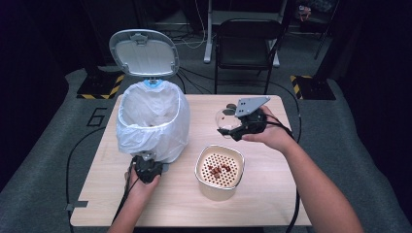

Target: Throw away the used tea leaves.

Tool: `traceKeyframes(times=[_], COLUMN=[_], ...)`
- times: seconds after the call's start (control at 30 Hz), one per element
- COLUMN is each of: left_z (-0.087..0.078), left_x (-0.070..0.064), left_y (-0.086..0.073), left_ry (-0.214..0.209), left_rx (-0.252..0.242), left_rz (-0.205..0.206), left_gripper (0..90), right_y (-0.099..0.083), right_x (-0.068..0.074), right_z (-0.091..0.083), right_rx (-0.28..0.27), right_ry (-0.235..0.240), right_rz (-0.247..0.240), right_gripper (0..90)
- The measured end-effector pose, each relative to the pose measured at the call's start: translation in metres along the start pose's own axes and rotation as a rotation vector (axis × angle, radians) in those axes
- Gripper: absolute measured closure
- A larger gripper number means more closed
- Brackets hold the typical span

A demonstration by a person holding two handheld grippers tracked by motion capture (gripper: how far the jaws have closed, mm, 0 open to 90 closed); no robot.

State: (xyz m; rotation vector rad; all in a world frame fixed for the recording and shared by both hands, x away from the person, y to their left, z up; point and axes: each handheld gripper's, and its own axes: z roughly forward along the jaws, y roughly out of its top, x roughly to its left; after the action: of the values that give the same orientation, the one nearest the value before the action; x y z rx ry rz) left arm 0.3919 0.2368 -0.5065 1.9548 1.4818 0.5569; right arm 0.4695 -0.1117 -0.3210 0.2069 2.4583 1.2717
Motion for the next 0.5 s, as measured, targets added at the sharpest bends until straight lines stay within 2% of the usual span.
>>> traceKeyframes(times=[0.13,0.3,0.5], left_z=[0.0,0.0,0.0], left_x=[0.0,0.0,0.0], left_y=[0.0,0.0,0.0], left_ry=[0.001,0.0,0.001], left_rx=[-0.004,0.001,0.001], left_rz=[-0.005,0.001,0.003], left_gripper=[64.9,64.9,64.9], right_y=[-0.006,-0.012,-0.014], right_x=[-0.007,-0.016,-0.02], right_z=[0.003,0.005,0.003], right_rx=[0.0,0.031,0.001], right_ry=[0.025,0.027,0.015], right_rz=[0.099,0.191,0.226], right_gripper=[32.9,32.8,33.0])
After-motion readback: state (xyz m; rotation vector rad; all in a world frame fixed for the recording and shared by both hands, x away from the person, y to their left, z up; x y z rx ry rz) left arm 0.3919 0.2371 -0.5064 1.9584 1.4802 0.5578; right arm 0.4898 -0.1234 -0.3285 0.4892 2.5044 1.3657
